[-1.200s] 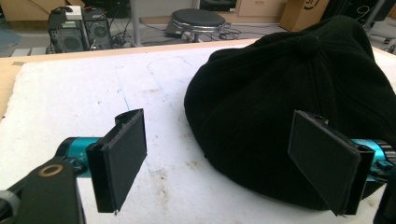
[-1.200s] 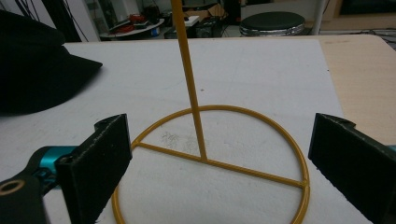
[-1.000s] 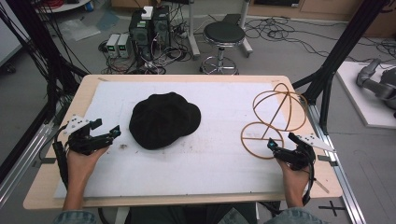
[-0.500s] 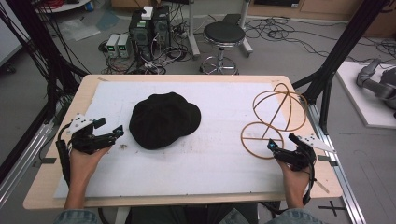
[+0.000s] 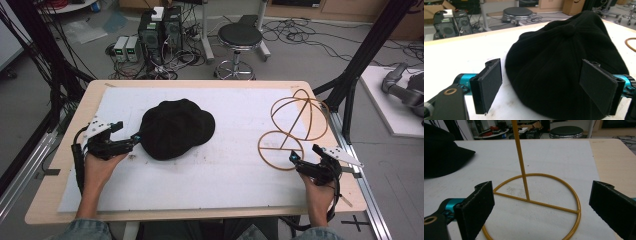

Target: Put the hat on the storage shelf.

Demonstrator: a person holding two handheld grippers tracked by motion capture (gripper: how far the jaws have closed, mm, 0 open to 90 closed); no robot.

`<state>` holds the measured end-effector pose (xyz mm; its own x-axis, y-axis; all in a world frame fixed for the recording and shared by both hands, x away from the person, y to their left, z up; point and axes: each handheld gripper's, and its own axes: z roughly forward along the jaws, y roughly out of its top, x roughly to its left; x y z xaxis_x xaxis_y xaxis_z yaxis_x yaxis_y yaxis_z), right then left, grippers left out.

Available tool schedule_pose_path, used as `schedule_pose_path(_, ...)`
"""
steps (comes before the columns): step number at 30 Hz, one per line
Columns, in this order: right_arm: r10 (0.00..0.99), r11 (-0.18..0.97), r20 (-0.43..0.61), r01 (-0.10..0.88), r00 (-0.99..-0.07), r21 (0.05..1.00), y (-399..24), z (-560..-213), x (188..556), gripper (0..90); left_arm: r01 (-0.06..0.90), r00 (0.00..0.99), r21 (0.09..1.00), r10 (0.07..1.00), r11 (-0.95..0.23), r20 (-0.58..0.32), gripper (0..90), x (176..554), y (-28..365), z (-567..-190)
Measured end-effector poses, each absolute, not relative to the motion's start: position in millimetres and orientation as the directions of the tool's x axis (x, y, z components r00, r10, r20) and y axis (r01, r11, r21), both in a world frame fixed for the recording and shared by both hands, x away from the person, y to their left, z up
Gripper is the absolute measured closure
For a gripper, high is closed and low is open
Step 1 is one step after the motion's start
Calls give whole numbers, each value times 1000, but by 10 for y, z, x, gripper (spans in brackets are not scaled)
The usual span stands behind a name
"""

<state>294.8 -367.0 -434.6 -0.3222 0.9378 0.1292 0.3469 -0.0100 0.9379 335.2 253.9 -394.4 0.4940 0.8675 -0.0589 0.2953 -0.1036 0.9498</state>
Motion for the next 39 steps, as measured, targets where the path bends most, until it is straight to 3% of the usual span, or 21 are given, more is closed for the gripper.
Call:
schedule_pose_path(30,936,-10,131,346,-326,938,-3695,-4353,2952,66,240,626,965,776,-104,-73,191,3954,1954,-4026)
schedule_pose_path(39,938,-13,130,342,-322,939,-3710,-4354,2956,65,243,645,961,762,-128,-62,282,4024,1920,-4105)
